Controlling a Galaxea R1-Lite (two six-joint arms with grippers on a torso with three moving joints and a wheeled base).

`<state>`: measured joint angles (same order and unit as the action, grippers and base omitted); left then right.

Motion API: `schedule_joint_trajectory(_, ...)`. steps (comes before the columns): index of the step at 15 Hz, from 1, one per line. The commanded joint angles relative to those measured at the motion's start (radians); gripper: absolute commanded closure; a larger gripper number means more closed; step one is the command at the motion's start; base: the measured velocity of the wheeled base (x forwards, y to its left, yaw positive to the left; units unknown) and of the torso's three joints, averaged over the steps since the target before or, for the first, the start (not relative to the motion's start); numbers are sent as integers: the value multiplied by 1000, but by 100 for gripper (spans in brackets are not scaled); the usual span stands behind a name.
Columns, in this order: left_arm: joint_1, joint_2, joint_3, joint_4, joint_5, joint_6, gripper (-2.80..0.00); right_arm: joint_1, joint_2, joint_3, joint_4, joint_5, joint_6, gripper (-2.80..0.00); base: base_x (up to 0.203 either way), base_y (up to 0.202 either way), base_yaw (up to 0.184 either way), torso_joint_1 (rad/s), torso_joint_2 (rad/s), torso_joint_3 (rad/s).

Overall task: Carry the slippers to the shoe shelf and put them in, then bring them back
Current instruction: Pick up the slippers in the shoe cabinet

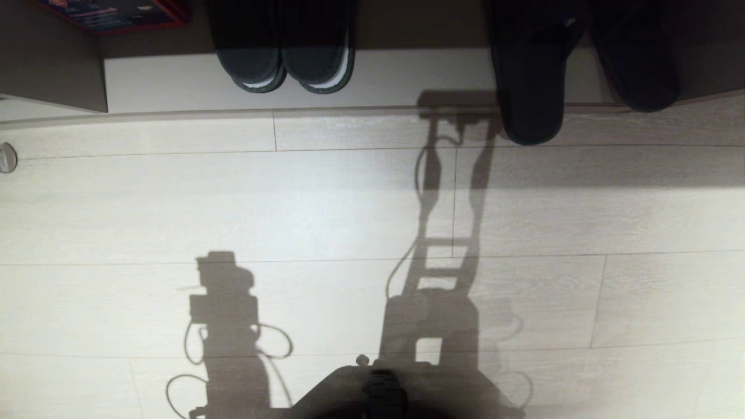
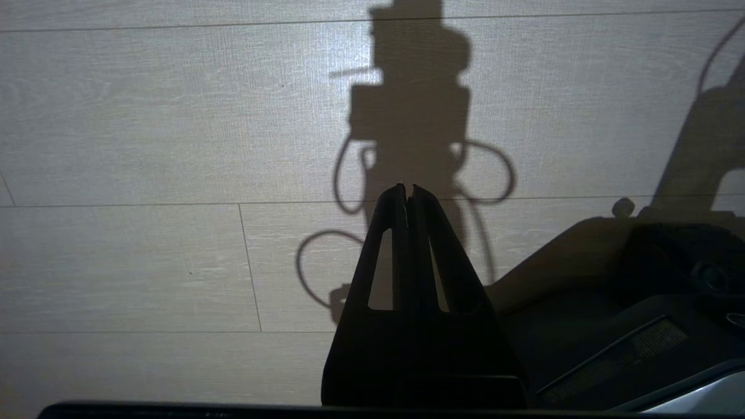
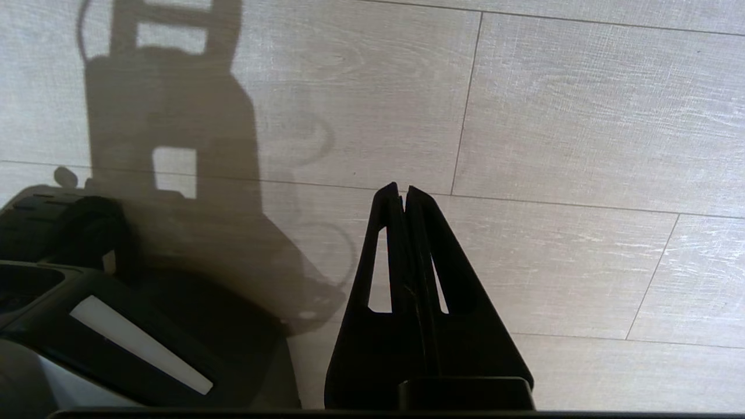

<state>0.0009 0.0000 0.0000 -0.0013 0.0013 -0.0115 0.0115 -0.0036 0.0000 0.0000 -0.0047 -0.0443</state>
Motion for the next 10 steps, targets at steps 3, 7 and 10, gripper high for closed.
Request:
schedule_joint_trajectory(3, -1, 0, 0, 0, 0, 1, 0, 1, 5, 0, -2, 9, -3, 0, 0, 0, 0, 0, 0, 0)
schedule_joint_trajectory(7, -1, 0, 0, 0, 0, -2, 0, 1, 16, -71, 3, 10, 0, 0, 0, 0, 0, 0, 0, 0)
schedule_joint_trajectory(10, 1, 0, 0, 0, 0, -1, 0, 11, 211, -207, -8, 18, 1, 0, 0, 0, 0, 0, 0, 0)
